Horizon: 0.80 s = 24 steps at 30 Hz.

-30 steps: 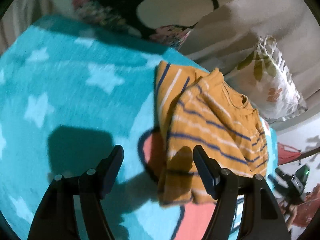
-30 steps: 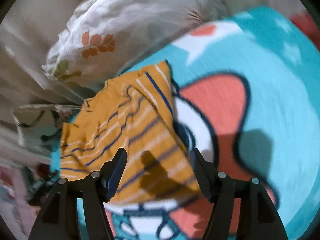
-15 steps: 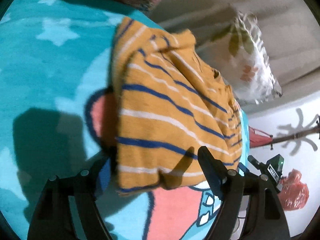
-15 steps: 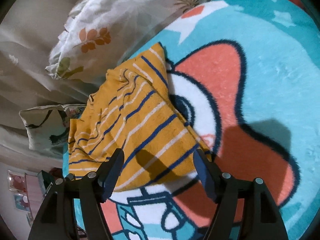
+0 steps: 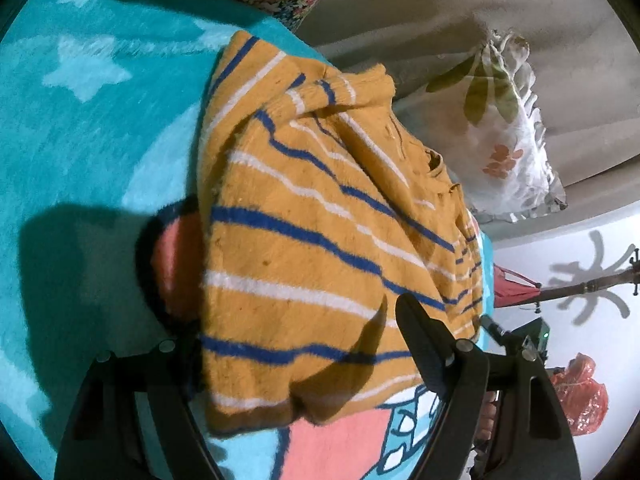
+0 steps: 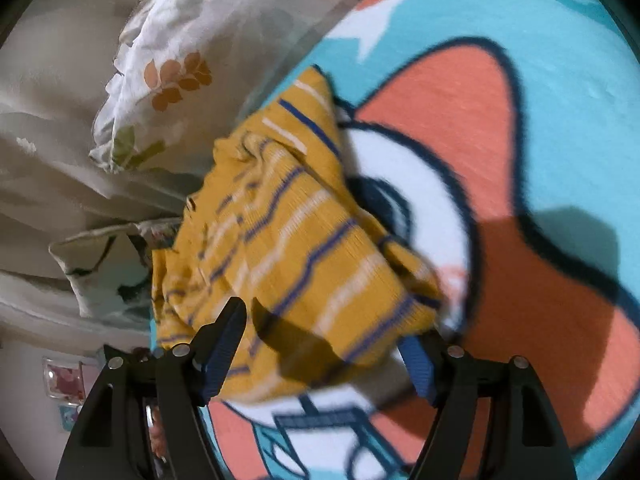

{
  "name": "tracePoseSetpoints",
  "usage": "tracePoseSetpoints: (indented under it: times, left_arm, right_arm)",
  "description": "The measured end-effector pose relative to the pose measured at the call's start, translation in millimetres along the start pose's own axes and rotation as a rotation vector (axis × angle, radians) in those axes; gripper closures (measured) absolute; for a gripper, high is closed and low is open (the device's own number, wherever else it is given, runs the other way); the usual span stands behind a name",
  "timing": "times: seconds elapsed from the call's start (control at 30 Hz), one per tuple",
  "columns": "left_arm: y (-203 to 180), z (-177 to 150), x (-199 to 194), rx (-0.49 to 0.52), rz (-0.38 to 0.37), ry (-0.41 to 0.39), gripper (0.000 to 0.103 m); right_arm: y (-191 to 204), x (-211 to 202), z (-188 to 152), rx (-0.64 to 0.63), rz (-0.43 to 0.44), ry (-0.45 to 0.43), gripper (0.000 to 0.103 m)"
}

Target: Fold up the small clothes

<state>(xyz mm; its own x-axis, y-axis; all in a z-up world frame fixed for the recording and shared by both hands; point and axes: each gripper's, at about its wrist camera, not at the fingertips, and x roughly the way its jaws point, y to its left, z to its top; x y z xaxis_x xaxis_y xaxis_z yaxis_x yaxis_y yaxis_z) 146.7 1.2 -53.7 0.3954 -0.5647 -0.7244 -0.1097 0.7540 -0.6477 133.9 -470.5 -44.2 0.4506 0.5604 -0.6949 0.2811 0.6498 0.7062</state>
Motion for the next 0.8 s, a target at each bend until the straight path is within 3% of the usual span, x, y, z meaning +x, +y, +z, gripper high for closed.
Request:
tracePoseSetpoints:
  times: [0.03, 0.07, 0.1, 0.17, 0.2, 0.43, 0.53, 0.6, 0.67, 0.73, 0.8]
  left_arm:
    - [-2, 0, 1, -0.003, 0.017, -0.006, 0.028]
    - [-4, 0, 1, -0.006, 0.051, -0.012, 0.041]
    - [-4, 0, 3, -0.009, 0.078, 0.000, 0.074]
    - [-3, 0, 2, -0.056, 0.080, 0.011, 0.081]
    - [-5, -1, -4, -0.060, 0.090, 0.008, 0.089]
    - [-18, -34, -54, -0.090, 0.092, -0.023, 0.095]
    - [-18, -54, -57, -0.111, 0.097, -0.022, 0.095]
    - [-14, -61, -49, -0.114, 0.129, 0.001, 0.094]
    - [-10, -63, -40, -0.127, 0.149, 0.001, 0.093]
    - [-7, -61, -40, -0.143, 0.175, -0.014, 0.079]
    - [-3, -56, -50, -0.159, 0.179, -0.038, 0.070]
  right_arm:
    - [3, 5, 2, 0.001, 0.005, -0.004, 0.025]
    - [6, 9, 2, 0.003, 0.006, -0.012, 0.033]
    - [10, 14, 3, -0.004, -0.003, -0.015, 0.060]
    - [13, 27, 5, 0.002, -0.010, 0.028, 0.083]
    - [11, 30, 6, 0.031, 0.017, 0.047, 0.084]
    - [19, -14, -3, 0.001, 0.093, 0.089, 0.089]
    - [10, -34, -23, 0.004, 0.127, 0.117, 0.089]
    - [1, -35, -35, -0.026, 0.091, 0.138, 0.088]
    - [-7, -29, -40, -0.042, 0.050, 0.154, 0.082]
    - [-16, -27, -37, -0.028, 0.030, 0.148, 0.073]
    - [-19, -36, -34, -0.035, -0.006, 0.117, 0.057]
